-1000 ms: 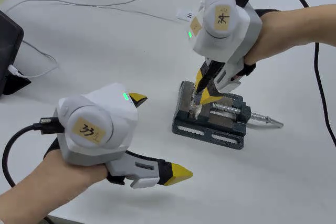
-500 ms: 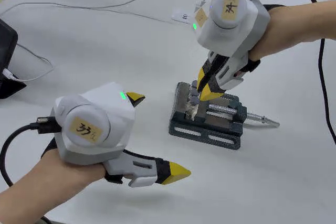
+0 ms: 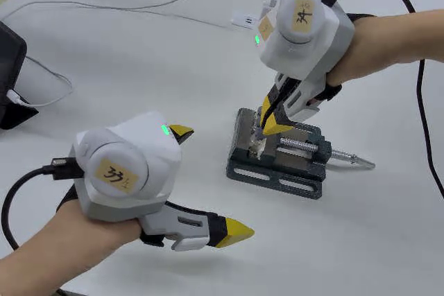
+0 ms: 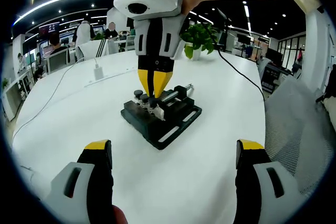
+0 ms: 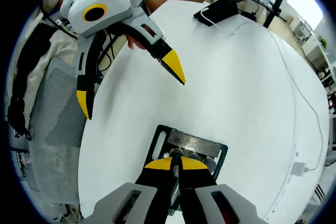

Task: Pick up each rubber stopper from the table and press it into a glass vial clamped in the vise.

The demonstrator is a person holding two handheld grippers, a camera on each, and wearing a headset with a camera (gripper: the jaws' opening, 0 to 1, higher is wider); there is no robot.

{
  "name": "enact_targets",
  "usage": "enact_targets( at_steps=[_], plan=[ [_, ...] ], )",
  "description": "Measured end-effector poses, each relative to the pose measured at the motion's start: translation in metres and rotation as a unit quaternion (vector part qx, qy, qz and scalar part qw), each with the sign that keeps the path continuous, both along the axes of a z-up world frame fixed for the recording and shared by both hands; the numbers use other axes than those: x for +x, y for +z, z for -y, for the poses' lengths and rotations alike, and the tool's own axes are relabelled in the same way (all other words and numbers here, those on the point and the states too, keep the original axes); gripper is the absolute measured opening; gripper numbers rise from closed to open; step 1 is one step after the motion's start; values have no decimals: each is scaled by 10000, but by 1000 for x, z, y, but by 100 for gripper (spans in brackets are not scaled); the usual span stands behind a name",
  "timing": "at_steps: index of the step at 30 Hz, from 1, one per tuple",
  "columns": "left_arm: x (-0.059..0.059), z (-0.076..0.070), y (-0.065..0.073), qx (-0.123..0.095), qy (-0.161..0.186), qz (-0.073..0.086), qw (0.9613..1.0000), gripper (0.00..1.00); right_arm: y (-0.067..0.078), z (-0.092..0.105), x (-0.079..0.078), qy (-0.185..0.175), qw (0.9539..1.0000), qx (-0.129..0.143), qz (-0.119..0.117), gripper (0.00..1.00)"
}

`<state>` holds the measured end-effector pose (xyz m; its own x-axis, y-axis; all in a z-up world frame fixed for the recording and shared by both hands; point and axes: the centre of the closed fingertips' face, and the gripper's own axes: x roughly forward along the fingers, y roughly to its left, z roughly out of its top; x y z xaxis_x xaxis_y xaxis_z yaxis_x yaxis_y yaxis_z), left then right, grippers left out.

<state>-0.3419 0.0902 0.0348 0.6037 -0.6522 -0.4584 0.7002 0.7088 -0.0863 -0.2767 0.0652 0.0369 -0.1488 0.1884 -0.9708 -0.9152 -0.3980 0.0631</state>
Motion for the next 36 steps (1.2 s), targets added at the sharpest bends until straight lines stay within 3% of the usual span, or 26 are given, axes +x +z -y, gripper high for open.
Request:
enact_targets(
  at_steps=[22, 34, 36],
  plan=[
    [-2, 4, -5, -45, -27, -70, 10000, 98, -4, 1, 2, -20, 10000, -46, 13, 0],
    [0, 4, -11, -129, 30, -151, 9998, 98, -5, -1, 4, -398, 9991, -104, -105, 0],
    [1, 4, -11, -146, 47, -162, 9998, 98, -6, -2, 4, -333, 9993, -125, -101, 0]
  ],
)
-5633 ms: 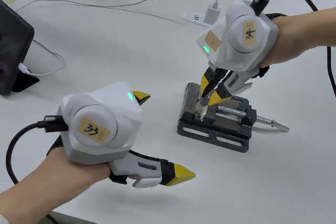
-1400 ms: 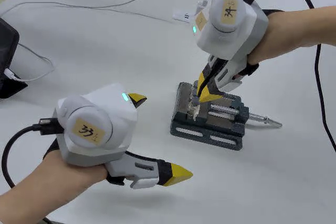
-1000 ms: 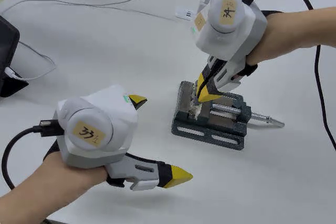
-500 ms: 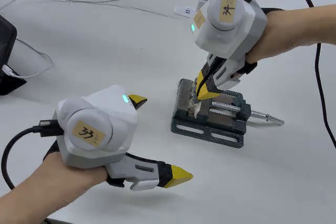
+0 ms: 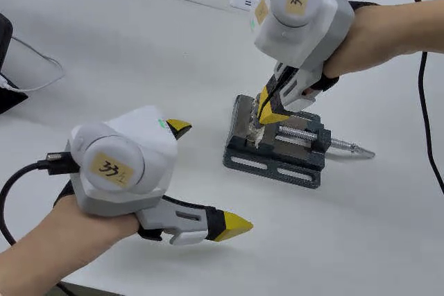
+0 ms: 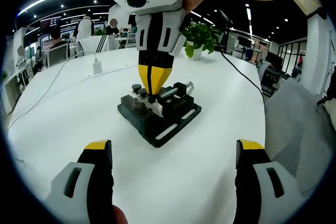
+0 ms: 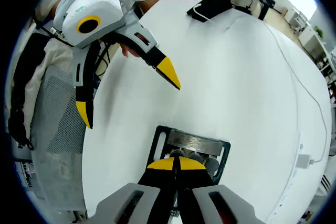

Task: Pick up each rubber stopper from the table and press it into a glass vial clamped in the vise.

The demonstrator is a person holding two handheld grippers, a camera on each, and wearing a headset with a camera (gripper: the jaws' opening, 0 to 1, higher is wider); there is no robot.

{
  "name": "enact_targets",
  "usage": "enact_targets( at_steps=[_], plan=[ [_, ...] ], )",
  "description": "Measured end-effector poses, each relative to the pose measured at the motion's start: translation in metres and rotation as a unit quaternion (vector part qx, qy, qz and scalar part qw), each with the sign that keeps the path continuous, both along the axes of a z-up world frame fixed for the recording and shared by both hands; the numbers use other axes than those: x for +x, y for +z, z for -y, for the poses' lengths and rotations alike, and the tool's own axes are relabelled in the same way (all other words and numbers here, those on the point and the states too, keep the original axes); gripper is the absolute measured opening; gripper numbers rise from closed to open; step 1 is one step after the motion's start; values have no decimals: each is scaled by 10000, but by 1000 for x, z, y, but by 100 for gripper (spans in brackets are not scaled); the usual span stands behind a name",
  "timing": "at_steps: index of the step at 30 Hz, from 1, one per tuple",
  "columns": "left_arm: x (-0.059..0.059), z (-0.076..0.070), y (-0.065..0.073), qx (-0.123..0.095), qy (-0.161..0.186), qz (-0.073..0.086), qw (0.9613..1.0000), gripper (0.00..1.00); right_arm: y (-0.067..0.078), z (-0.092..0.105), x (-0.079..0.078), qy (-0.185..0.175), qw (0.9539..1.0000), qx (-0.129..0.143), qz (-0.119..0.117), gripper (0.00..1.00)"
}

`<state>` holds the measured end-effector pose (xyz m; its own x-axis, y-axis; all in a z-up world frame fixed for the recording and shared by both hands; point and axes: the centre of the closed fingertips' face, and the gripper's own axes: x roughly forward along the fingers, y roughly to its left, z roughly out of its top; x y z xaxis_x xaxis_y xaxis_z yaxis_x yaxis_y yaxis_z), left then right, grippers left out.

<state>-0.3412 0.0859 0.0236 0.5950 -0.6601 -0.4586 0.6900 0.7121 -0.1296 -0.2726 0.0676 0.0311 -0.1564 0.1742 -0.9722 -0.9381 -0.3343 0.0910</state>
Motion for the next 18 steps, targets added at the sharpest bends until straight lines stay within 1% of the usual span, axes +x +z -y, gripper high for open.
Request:
enact_targets(
  at_steps=[1, 2, 3, 4, 6, 8, 10, 13, 15, 16, 17, 18],
  plan=[
    [0, 0, 0, 4, 8, -1, 10000, 98, 0, 0, 0, 21, 10000, -28, 2, 0],
    [1, 0, -1, -4, 8, -2, 10000, 98, 0, 0, 0, 122, 9999, -53, 26, 0],
    [1, 0, -1, -13, 18, -10, 10000, 98, 0, 1, -2, 97, 9999, -83, 37, 0],
    [2, 0, -1, -16, 19, -8, 10000, 98, -1, 2, -2, 196, 9997, -120, 51, 0],
    [3, -1, -1, -17, 25, -11, 10000, 98, -1, 1, -2, 122, 9998, -163, 4, 0],
    [4, -2, -1, -32, 51, -10, 10000, 98, -1, 1, -3, 144, 9998, -169, 9, 0],
    [5, -3, -2, -35, 64, -13, 10000, 98, -1, 2, -4, 40, 9999, -157, -37, 0],
    [6, -4, -3, -46, 106, -32, 9999, 98, -2, 3, -3, 80, 9999, -149, 25, 0],
    [7, -4, -3, -61, 123, -37, 9999, 98, -2, 2, -3, 10, 9998, -209, 33, 0],
    [7, -4, -4, -64, 127, -49, 9999, 98, -2, 2, -3, 78, 9997, -227, 37, 0],
    [7, -4, -4, -56, 122, -53, 9999, 98, -3, 0, -1, 24, 9997, -240, 18, 0],
    [7, -4, -5, -45, 119, -59, 9999, 98, -3, 1, -1, 48, 9997, -256, -3, 0]
  ],
)
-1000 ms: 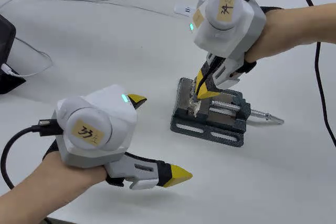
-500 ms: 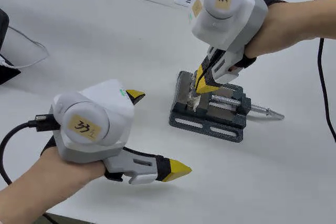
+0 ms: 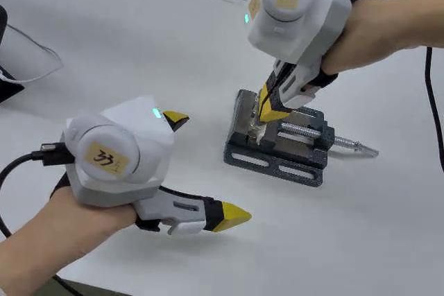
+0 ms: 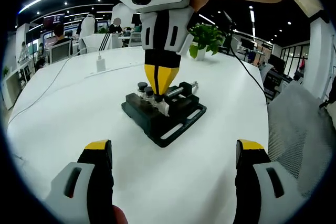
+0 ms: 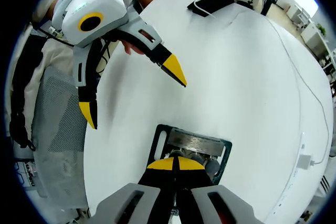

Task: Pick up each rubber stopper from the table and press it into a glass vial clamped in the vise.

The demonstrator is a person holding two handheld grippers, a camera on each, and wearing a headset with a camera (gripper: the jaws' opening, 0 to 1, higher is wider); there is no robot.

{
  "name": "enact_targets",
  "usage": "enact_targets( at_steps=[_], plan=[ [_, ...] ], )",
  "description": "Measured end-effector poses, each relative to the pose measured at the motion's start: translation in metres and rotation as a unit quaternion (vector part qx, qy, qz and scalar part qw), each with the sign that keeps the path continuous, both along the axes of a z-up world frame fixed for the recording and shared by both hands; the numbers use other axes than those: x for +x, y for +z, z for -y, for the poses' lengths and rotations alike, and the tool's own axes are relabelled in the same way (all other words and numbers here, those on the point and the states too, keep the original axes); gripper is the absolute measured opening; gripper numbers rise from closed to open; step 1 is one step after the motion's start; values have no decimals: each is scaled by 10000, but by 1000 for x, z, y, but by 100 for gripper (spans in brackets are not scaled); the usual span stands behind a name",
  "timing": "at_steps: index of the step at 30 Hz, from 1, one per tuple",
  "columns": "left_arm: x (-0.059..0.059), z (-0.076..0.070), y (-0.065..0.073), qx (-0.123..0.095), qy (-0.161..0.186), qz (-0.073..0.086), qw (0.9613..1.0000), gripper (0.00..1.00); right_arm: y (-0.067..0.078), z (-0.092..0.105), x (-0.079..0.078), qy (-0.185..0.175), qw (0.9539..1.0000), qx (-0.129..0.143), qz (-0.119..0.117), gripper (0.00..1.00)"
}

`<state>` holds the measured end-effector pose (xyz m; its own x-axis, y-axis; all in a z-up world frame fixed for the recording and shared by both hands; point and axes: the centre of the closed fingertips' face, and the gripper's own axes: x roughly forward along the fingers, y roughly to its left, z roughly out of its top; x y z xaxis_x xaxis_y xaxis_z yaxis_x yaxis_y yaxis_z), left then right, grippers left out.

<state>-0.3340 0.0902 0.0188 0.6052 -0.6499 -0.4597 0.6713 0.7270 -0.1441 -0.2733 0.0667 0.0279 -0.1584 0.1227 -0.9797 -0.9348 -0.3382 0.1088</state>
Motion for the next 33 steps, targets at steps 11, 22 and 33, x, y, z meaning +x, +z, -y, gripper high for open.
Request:
enact_targets(
  at_steps=[11, 22, 33],
  plan=[
    [3, 3, 1, -51, 29, -4, 10000, 98, -1, 0, 0, -109, 9999, -6, 9, 0],
    [4, 3, 5, -45, 35, 32, 10000, 98, -2, -1, -2, -28, 9996, -210, 182, 0],
    [8, 6, 29, 90, -55, 249, 9996, 98, 0, -1, -3, -106, 9995, -290, 104, 0]
  ],
)
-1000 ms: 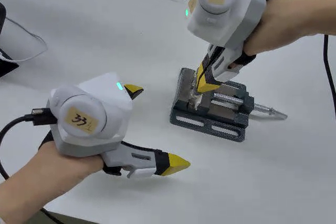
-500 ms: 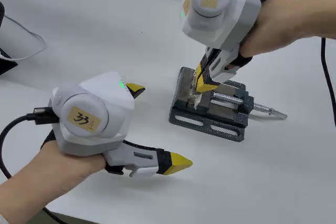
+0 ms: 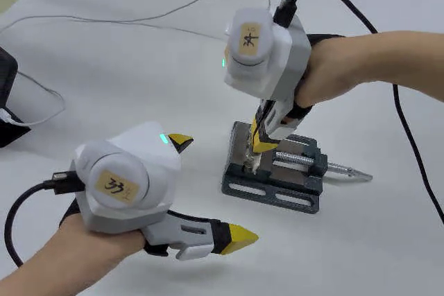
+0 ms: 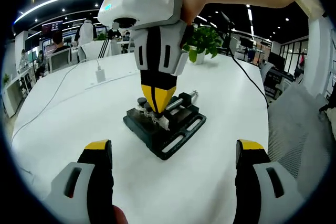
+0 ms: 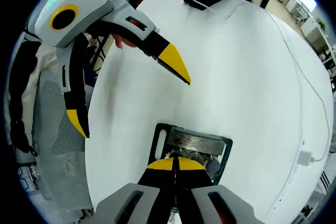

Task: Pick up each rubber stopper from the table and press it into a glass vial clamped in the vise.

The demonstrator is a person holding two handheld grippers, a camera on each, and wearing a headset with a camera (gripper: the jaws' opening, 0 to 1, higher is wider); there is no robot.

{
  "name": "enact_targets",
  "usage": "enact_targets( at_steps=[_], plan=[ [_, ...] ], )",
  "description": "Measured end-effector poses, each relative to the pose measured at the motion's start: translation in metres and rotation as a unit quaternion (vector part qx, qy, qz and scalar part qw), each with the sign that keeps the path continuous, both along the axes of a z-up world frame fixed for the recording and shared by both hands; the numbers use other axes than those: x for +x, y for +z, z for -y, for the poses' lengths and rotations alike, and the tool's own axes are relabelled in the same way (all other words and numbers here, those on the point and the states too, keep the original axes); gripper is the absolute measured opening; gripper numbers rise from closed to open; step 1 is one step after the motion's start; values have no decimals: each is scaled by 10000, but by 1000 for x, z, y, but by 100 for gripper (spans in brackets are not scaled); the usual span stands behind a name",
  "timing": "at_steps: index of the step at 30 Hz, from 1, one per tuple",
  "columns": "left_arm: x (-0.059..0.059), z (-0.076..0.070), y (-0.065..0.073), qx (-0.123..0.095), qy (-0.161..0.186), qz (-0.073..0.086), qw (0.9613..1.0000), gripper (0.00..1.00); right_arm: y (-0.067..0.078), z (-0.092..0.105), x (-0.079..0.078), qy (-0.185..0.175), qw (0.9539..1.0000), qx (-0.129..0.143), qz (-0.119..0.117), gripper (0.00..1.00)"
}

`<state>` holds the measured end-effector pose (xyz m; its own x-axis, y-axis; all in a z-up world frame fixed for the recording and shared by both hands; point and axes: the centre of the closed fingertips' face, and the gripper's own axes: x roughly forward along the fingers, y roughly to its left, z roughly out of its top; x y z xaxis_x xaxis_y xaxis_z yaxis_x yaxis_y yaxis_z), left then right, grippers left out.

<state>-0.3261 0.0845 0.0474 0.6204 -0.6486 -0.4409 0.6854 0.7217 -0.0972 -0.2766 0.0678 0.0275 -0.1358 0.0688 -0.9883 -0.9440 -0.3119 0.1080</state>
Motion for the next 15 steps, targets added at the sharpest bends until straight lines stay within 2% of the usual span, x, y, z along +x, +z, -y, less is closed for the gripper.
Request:
enact_targets(
  at_steps=[6, 12, 15],
  plan=[
    [-2, 2, 7, 106, -49, 75, 9999, 98, 2, 2, -1, -151, 9999, 60, 48, 0],
    [-5, 0, 10, 168, -9, 106, 9998, 98, 4, 4, -1, -459, 9980, 438, -49, 0],
    [-6, -2, 9, 192, 23, 108, 9998, 98, 4, 5, 0, -438, 9969, 648, -32, 0]
  ],
)
